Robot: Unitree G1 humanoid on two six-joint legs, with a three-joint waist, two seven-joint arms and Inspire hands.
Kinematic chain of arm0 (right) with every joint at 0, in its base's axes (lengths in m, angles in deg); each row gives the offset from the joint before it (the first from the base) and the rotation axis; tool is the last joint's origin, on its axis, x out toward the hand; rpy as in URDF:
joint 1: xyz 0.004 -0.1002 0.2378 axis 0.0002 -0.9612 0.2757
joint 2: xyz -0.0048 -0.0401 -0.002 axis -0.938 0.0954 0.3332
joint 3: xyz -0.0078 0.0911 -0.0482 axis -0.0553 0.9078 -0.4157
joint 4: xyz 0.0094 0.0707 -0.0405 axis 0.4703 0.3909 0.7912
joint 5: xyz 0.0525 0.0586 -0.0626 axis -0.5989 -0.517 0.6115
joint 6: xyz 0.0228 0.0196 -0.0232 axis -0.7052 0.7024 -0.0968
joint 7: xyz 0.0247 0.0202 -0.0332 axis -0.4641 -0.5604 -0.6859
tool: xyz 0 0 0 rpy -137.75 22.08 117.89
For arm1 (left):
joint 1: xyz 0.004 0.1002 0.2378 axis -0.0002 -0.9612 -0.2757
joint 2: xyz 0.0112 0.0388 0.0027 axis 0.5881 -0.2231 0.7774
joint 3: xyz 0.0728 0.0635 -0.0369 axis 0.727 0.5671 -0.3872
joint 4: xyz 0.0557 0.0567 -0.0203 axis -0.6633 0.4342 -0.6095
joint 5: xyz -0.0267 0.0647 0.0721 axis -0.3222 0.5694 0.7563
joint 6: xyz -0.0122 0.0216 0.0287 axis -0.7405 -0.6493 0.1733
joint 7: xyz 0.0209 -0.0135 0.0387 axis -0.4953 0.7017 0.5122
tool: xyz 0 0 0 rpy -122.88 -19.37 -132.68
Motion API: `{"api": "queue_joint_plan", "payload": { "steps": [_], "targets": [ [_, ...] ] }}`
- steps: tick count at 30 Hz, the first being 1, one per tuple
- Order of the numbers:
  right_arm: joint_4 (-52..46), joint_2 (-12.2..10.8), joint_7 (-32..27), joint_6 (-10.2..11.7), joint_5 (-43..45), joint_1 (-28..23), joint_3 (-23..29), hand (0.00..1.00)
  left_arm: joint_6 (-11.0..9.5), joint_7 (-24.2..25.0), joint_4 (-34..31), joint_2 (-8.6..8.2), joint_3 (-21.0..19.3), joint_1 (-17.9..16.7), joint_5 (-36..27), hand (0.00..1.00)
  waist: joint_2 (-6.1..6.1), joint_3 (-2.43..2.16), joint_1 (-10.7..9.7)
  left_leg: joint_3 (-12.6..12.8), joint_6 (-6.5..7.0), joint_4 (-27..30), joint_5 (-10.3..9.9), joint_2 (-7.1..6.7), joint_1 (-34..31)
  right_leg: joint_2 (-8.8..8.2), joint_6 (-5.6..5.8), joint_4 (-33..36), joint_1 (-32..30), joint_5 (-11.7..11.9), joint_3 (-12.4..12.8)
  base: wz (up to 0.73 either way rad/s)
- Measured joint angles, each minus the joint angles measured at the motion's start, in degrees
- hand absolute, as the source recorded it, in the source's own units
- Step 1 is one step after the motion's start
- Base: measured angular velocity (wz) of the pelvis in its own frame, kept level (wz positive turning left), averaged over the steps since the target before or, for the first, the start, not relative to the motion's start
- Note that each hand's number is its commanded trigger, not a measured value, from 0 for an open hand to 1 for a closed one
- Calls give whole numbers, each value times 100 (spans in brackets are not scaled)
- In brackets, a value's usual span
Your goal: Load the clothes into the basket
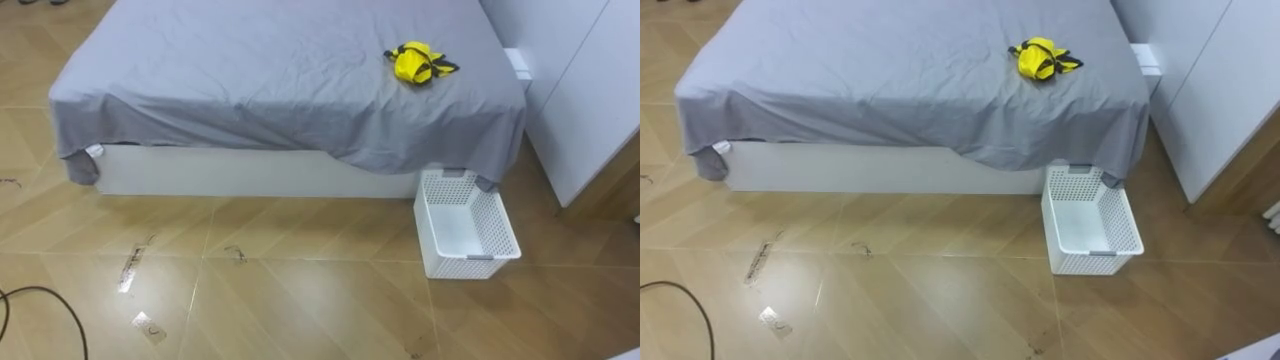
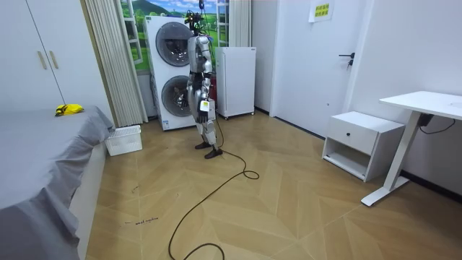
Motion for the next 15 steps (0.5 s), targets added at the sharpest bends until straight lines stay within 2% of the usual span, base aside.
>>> {"api": "queue_joint_plan", "payload": {
  "steps": [5,7,9,11,12,13,14,15],
  "targets": [
    [-6,2,-5,2,-2,4,28,0,0,118,-1,3,-10,4,-18,0,35,-11,34,14,0,-1,0,4,-5,2,-1,9,-25,-2,7,-1],
    [-5,6,7,2,14,9,33,0,-1,162,0,21,-25,-7,-11,0,39,-11,49,134,-9,24,-6,28,-10,2,-16,46,-53,-14,11,-11],
    [-27,6,29,-2,11,13,24,0,-1,159,-3,34,-68,-10,-23,0,36,-11,55,160,-39,139,-105,75,-66,30,-43,154,-130,-104,12,-10],
    [-42,3,84,-53,8,13,16,0,2,155,-8,75,-124,-58,-69,0,22,-12,79,194,-95,462,-265,154,-156,91,-89,412,-222,-249,93,-13],
    [-49,-8,99,-78,11,5,15,0,7,153,-9,131,-127,-75,-106,0,-20,-23,67,207,-155,812,-353,209,-275,98,-138,562,-257,-365,85,-8],
    [-58,-8,135,-78,34,4,28,0,5,154,-7,188,-232,-60,-134,0,-75,-26,74,210,-179,1373,-378,247,-532,97,-198,665,-288,-469,112,0],
    [-57,3,141,-73,36,5,31,0,5,151,-4,200,-290,-62,-134,0,-87,-24,66,219,-179,1697,-378,279,-677,100,-216,681,-285,-481,136,-6],
    [-63,37,140,-72,41,13,21,0,5,142,-1,216,-336,-84,-127,0,-70,2,76,215,-160,2419,-365,397,-1024,121,-279,711,-199,-508,238,-4]
  ]
}}
